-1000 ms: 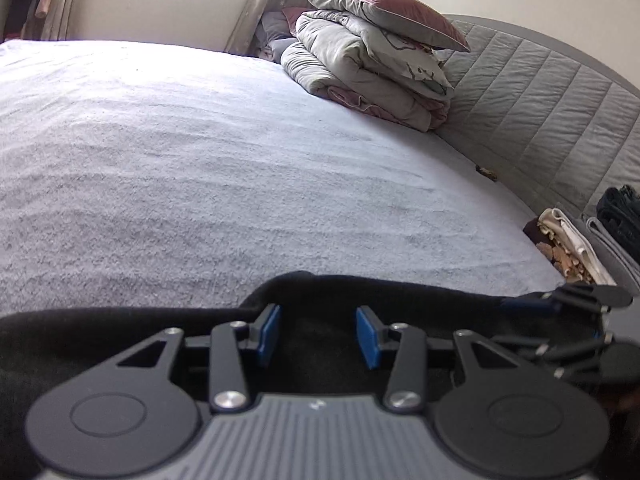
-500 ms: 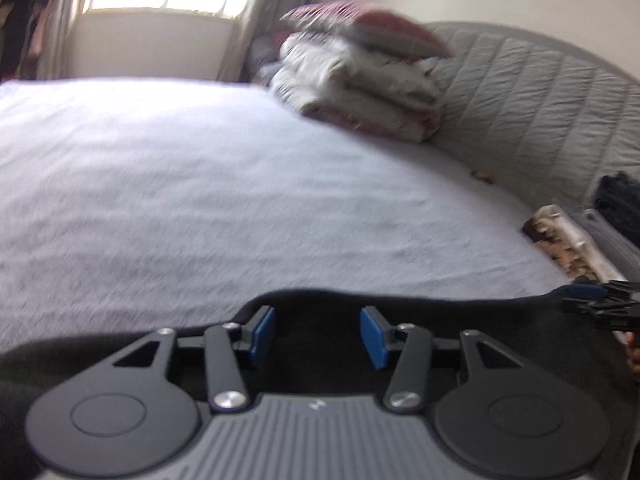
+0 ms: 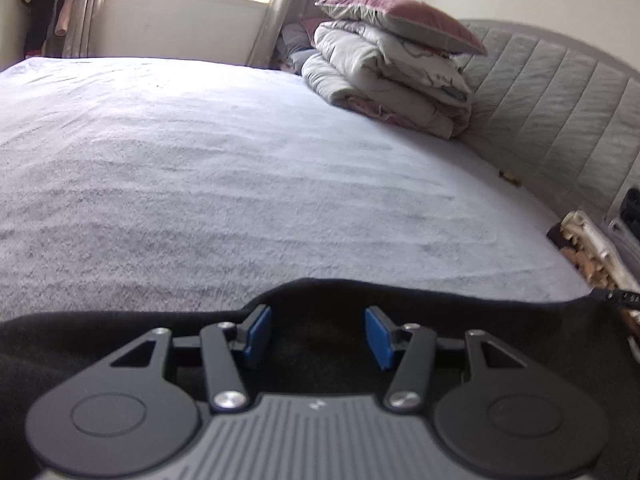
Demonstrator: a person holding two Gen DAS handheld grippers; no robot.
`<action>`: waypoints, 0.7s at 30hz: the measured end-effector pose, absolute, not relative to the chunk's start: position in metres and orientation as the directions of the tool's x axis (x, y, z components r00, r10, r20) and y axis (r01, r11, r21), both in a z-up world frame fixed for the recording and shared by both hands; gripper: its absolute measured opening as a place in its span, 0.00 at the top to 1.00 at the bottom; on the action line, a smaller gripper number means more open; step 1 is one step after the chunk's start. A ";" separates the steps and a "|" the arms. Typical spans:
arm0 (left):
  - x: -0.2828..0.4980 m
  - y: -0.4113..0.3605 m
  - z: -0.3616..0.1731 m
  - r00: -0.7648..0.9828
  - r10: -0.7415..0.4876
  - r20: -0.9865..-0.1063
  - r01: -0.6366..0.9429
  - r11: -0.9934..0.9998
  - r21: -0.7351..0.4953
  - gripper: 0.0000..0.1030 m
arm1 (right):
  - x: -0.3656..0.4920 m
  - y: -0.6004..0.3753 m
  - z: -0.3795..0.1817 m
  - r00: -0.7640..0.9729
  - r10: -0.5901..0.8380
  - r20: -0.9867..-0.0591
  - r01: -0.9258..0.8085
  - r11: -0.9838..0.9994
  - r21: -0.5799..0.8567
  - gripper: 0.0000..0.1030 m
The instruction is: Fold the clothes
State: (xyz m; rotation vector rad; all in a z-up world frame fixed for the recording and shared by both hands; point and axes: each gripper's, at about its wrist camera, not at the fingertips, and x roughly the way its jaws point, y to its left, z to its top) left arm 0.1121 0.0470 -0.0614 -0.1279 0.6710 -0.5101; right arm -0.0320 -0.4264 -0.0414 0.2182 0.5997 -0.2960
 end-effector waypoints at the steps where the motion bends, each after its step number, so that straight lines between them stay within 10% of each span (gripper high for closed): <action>1: 0.112 0.046 -0.062 0.666 -0.487 -0.565 0.410 0.872 -0.269 0.48 | -0.029 -0.425 -0.045 0.780 -0.204 -0.592 0.334 0.935 0.117 0.52; 3: 0.112 0.045 -0.064 0.667 -0.480 -0.570 0.409 0.875 -0.259 0.48 | -0.026 -0.419 -0.048 0.768 -0.228 -0.599 0.342 0.936 0.083 0.76; 8: 0.112 0.041 -0.067 0.669 -0.462 -0.583 0.406 0.883 -0.235 0.47 | -0.021 -0.408 -0.053 0.739 -0.315 -0.596 0.381 0.925 -0.017 0.82; 21: 0.084 0.046 -0.035 0.654 -0.598 -0.463 0.522 0.800 -0.295 0.45 | -0.042 -0.343 -0.020 0.835 -0.251 -0.489 0.283 0.959 -0.009 0.48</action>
